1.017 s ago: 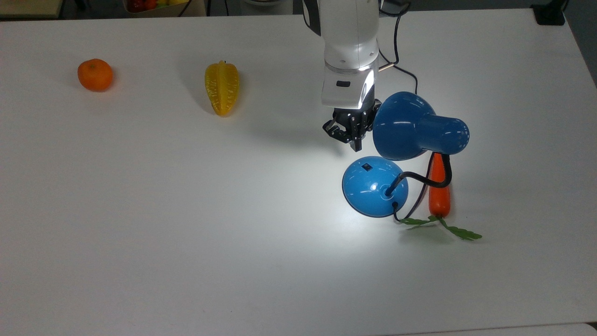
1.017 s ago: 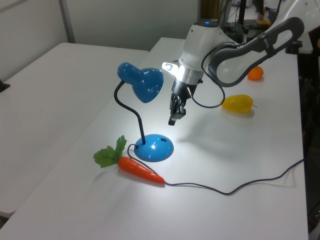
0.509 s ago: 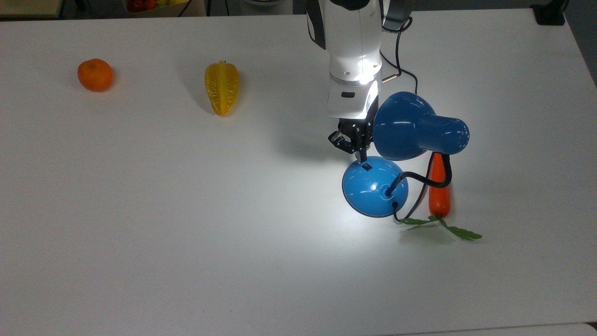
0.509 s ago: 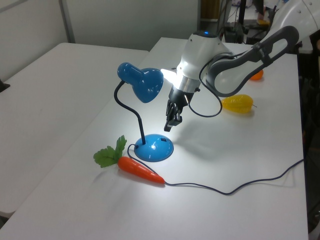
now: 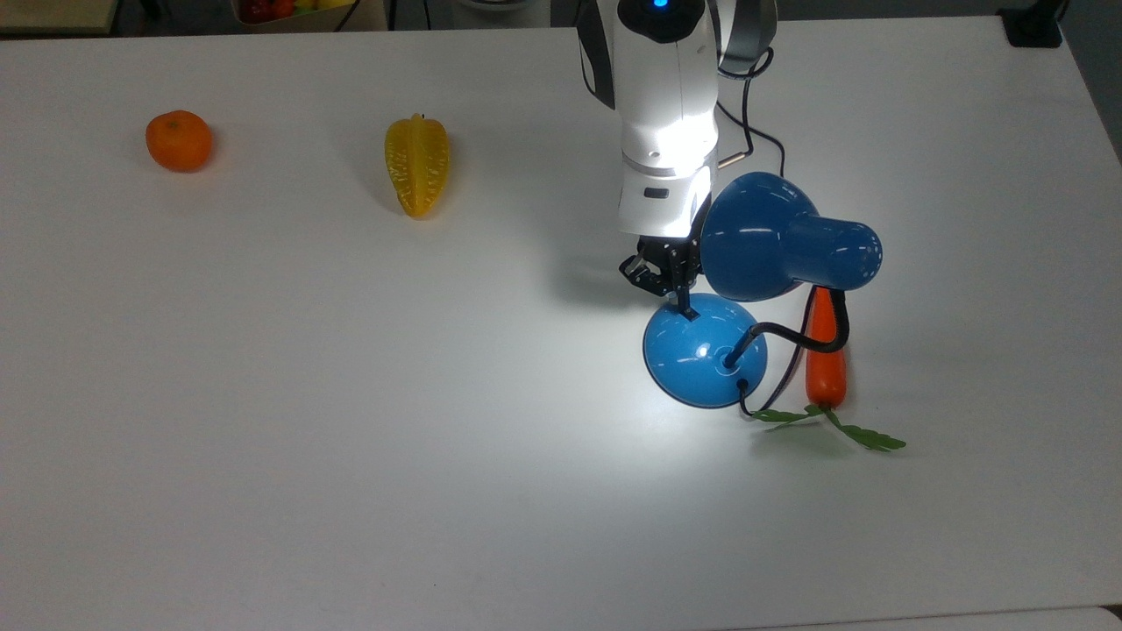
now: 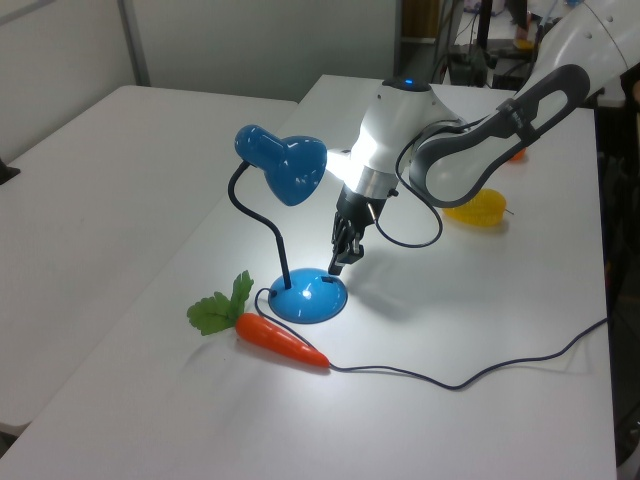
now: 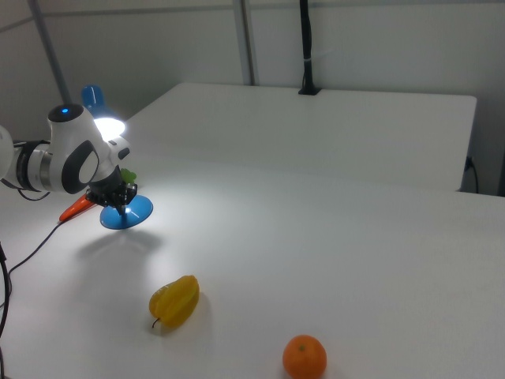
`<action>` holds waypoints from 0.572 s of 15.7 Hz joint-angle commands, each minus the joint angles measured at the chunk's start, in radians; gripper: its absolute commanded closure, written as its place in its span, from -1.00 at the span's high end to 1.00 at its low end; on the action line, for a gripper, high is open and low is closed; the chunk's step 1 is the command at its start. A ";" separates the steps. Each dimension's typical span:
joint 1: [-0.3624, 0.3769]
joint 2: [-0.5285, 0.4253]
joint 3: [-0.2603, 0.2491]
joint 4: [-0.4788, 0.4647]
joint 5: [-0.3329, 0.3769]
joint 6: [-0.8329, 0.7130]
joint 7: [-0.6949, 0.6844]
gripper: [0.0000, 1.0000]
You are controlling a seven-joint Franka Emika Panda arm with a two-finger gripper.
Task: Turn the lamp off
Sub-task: 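Lower the gripper onto the switch on the lamp base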
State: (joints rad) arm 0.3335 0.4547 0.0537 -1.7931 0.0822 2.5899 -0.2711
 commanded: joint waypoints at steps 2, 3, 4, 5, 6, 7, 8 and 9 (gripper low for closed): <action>0.022 0.013 0.000 -0.005 -0.004 0.075 0.013 -1.00; 0.024 0.015 0.000 -0.005 -0.004 0.075 0.013 -1.00; 0.028 0.016 0.000 -0.005 -0.004 0.075 0.013 -1.00; 0.028 0.021 0.005 -0.006 -0.009 0.075 0.013 -1.00; 0.028 0.025 0.006 -0.006 -0.012 0.075 0.013 -1.00; 0.028 0.028 0.006 -0.006 -0.013 0.076 0.013 -1.00; 0.028 0.028 0.006 -0.006 -0.015 0.076 0.013 -1.00; 0.027 0.028 0.006 -0.006 -0.015 0.076 0.013 -1.00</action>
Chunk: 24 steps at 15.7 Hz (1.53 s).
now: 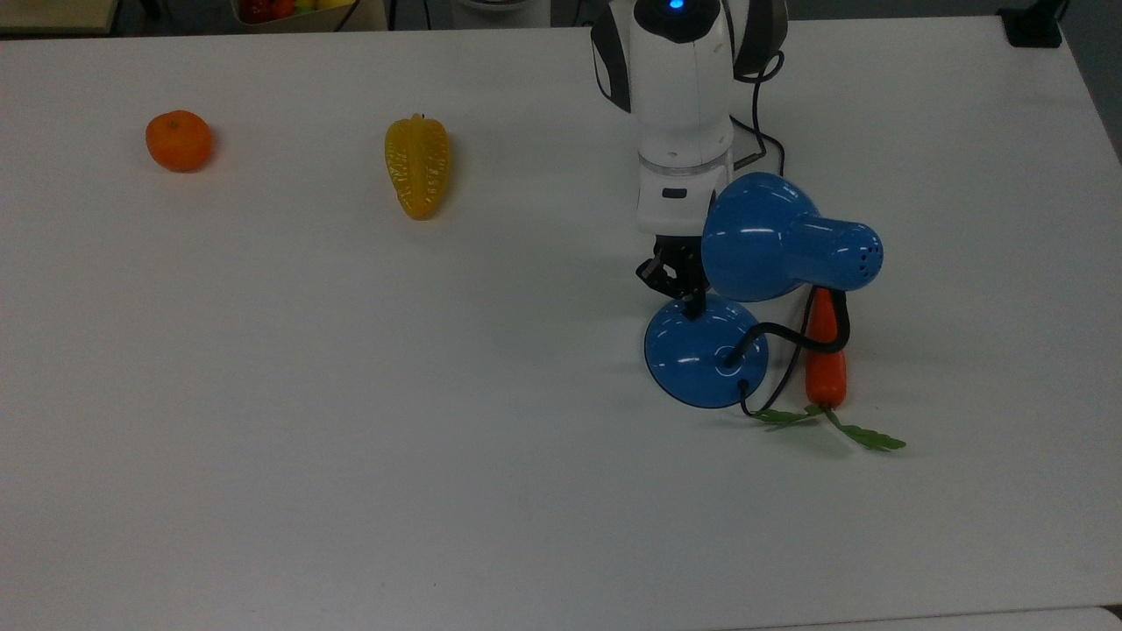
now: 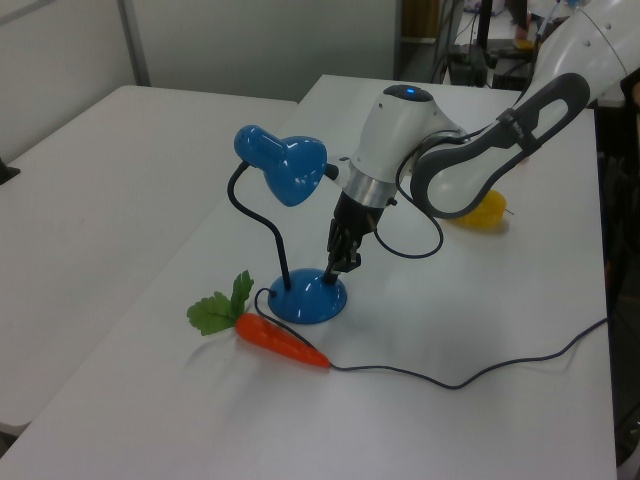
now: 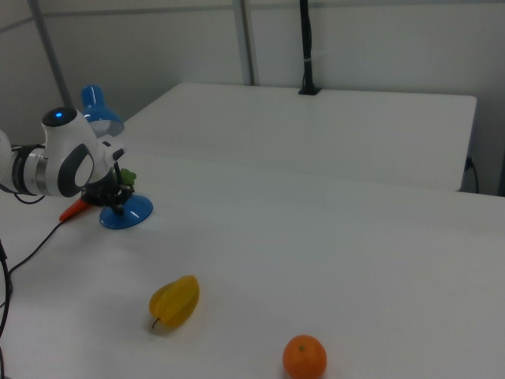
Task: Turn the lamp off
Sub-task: 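Press the switch on the lamp base with the gripper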
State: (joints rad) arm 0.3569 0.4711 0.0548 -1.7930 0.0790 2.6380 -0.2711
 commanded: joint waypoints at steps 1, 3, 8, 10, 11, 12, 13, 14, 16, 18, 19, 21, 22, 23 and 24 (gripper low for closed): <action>0.004 0.012 0.005 -0.006 -0.012 0.028 0.013 -1.00; 0.002 0.012 0.005 -0.011 -0.012 0.027 0.013 -1.00; -0.004 0.011 0.005 -0.045 -0.012 0.027 0.013 -1.00; -0.006 0.009 0.005 -0.052 -0.012 0.025 0.015 -1.00; -0.007 0.008 0.005 -0.054 -0.010 0.025 0.015 -1.00; -0.013 0.006 0.005 -0.054 -0.010 0.022 0.015 -1.00; -0.013 0.003 0.005 -0.055 -0.010 0.020 0.015 -1.00; -0.013 0.001 0.005 -0.059 -0.010 0.019 0.015 -1.00; -0.018 -0.006 0.005 -0.069 -0.010 0.017 0.015 -1.00; -0.021 -0.012 0.005 -0.078 -0.010 0.016 0.015 -1.00; -0.021 -0.017 0.005 -0.083 -0.010 0.016 0.015 -1.00; -0.027 -0.023 0.005 -0.089 -0.010 0.014 0.015 -1.00; -0.029 -0.025 0.005 -0.091 -0.010 0.014 0.015 -1.00; -0.030 -0.026 0.005 -0.091 -0.010 0.011 0.015 -1.00; -0.033 -0.032 0.005 -0.092 -0.010 0.011 0.015 -1.00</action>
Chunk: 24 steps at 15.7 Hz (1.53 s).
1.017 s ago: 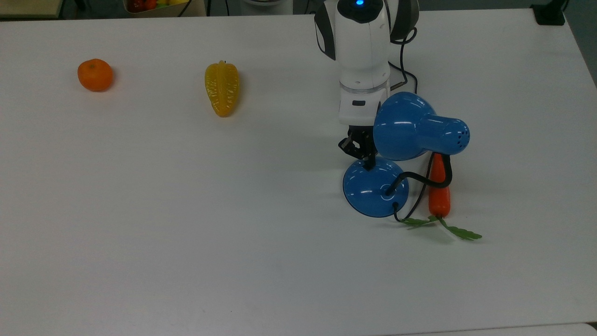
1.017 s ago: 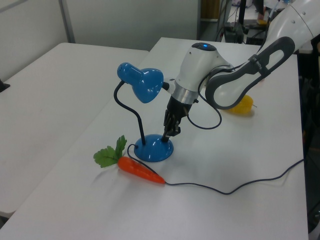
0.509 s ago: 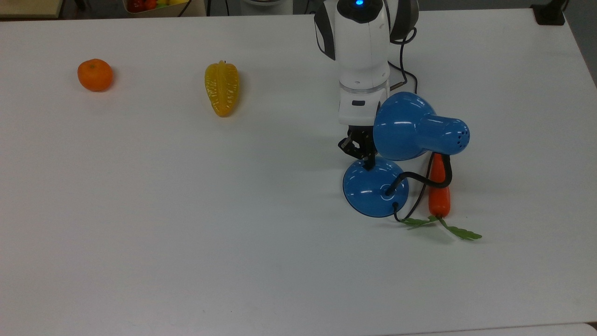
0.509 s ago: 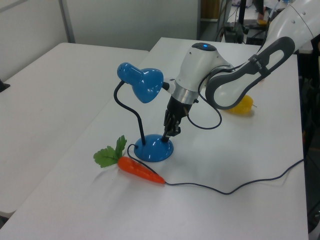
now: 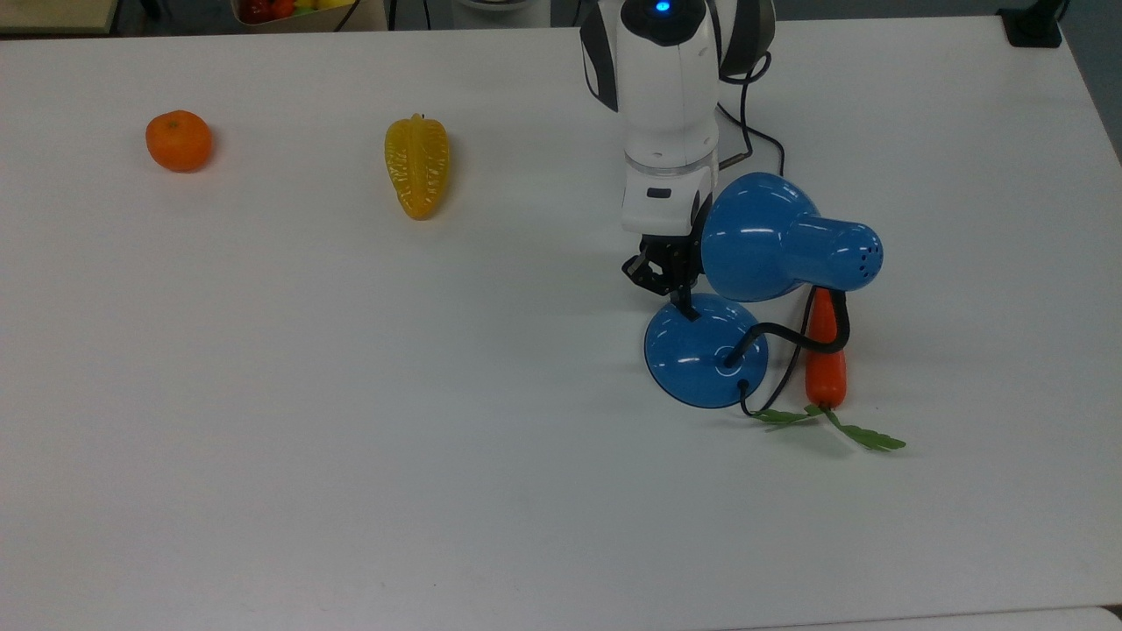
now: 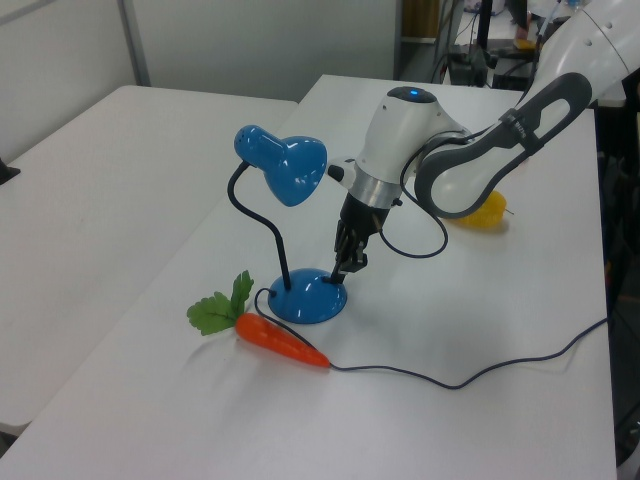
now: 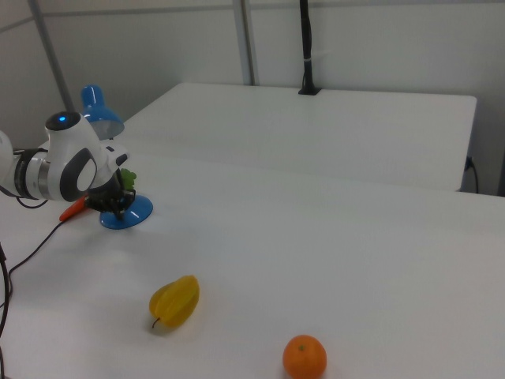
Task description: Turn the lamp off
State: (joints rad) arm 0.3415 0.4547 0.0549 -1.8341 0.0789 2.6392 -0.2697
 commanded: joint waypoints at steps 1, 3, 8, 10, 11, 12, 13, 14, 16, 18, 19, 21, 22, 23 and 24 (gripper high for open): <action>-0.021 -0.024 0.005 -0.054 -0.010 0.007 0.014 -1.00; -0.025 -0.051 0.005 -0.062 -0.010 -0.031 0.014 -1.00; -0.061 -0.178 0.005 -0.059 -0.010 -0.279 0.014 -1.00; -0.078 -0.238 0.005 -0.054 -0.008 -0.396 0.015 -1.00; -0.085 -0.266 0.005 -0.054 -0.008 -0.448 0.015 -0.81; -0.090 -0.293 0.000 -0.054 -0.008 -0.505 0.015 -0.48; -0.104 -0.321 -0.003 -0.051 -0.008 -0.572 0.015 -0.08; -0.114 -0.346 -0.004 -0.050 -0.008 -0.632 0.015 0.38; -0.133 -0.405 -0.009 -0.048 -0.008 -0.712 0.015 1.00; -0.165 -0.447 -0.009 -0.025 -0.008 -0.790 0.015 1.00; -0.179 -0.458 -0.009 -0.008 -0.008 -0.836 0.015 1.00; -0.199 -0.484 -0.018 0.027 -0.008 -0.906 0.018 1.00; -0.205 -0.496 -0.035 0.045 -0.008 -0.938 0.033 1.00; -0.206 -0.499 -0.044 0.071 -0.008 -0.970 0.061 1.00; -0.206 -0.499 -0.050 0.099 -0.008 -0.995 0.096 1.00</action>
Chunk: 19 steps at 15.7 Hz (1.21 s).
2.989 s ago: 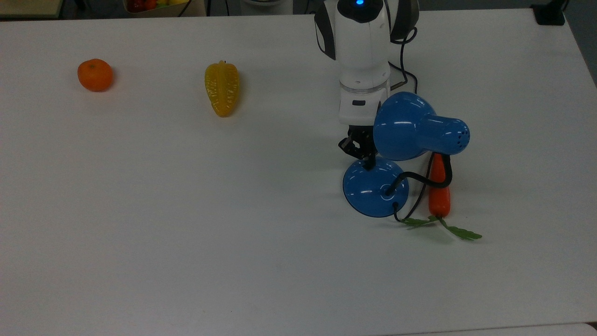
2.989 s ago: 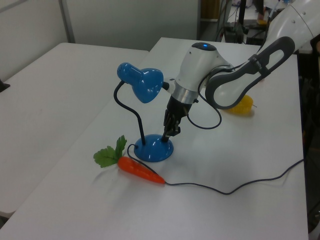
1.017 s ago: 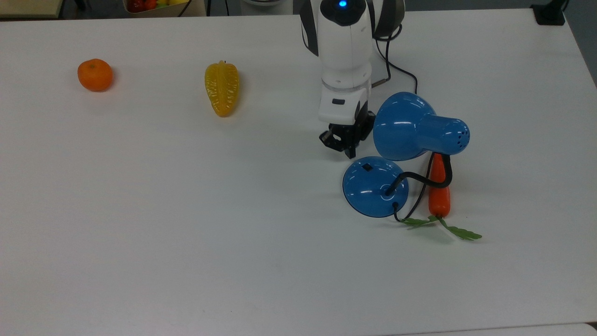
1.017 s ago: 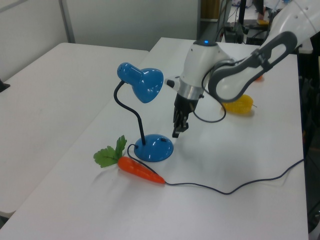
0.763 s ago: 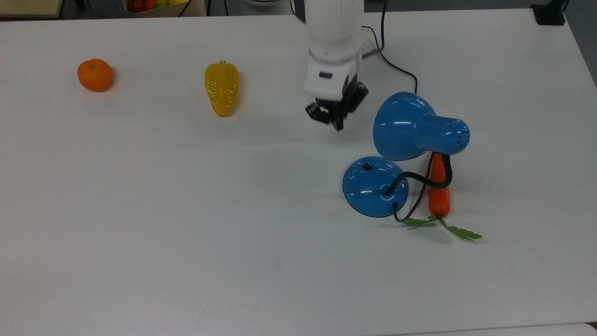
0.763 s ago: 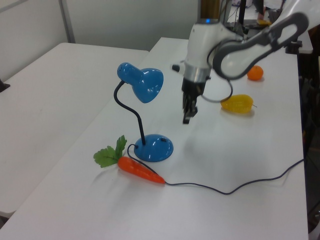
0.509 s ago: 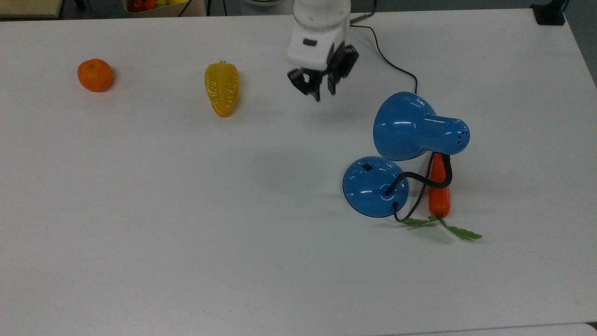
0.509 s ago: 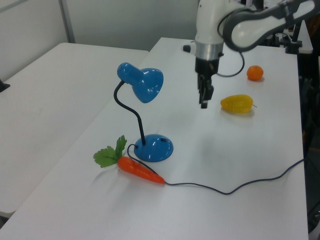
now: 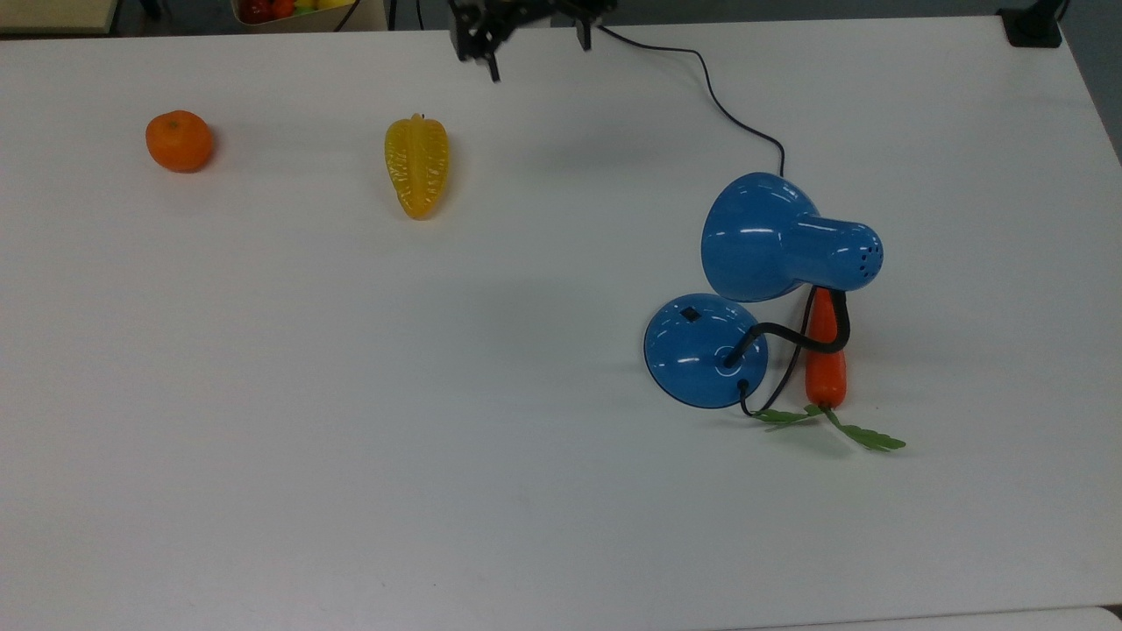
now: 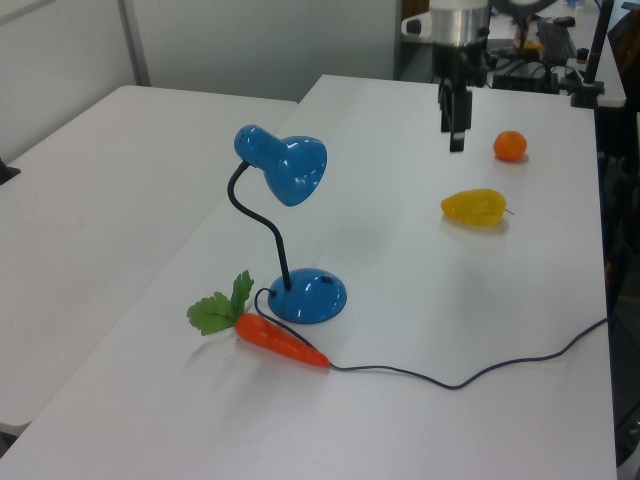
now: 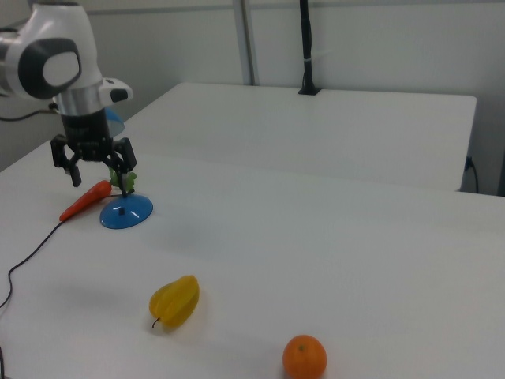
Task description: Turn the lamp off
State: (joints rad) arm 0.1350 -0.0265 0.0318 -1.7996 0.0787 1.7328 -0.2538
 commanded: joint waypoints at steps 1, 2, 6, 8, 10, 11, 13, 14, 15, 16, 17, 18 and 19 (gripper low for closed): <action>0.001 -0.016 -0.030 0.087 -0.010 -0.099 0.120 1.00; 0.002 -0.018 -0.033 0.101 -0.010 -0.107 0.172 1.00; 0.011 -0.018 -0.062 0.164 -0.008 -0.124 0.288 1.00; 0.032 -0.020 -0.087 0.167 -0.010 -0.113 0.274 1.00; 0.041 -0.013 -0.105 0.167 -0.008 -0.085 0.216 1.00; 0.041 -0.013 -0.105 0.163 -0.008 -0.062 0.185 1.00; 0.040 -0.007 -0.107 0.161 -0.010 -0.038 0.148 1.00; 0.038 -0.004 -0.107 0.160 -0.010 -0.024 0.124 1.00; 0.038 -0.006 -0.108 0.160 -0.010 -0.016 0.110 1.00; 0.034 -0.007 -0.108 0.160 -0.010 -0.015 0.120 1.00; 0.032 -0.006 -0.108 0.158 -0.010 -0.015 0.123 1.00; 0.029 -0.006 -0.108 0.160 -0.008 -0.016 0.134 1.00; 0.026 -0.006 -0.108 0.158 -0.010 -0.015 0.149 1.00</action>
State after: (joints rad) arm 0.1502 -0.0357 -0.0589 -1.6473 0.0786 1.7048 -0.1095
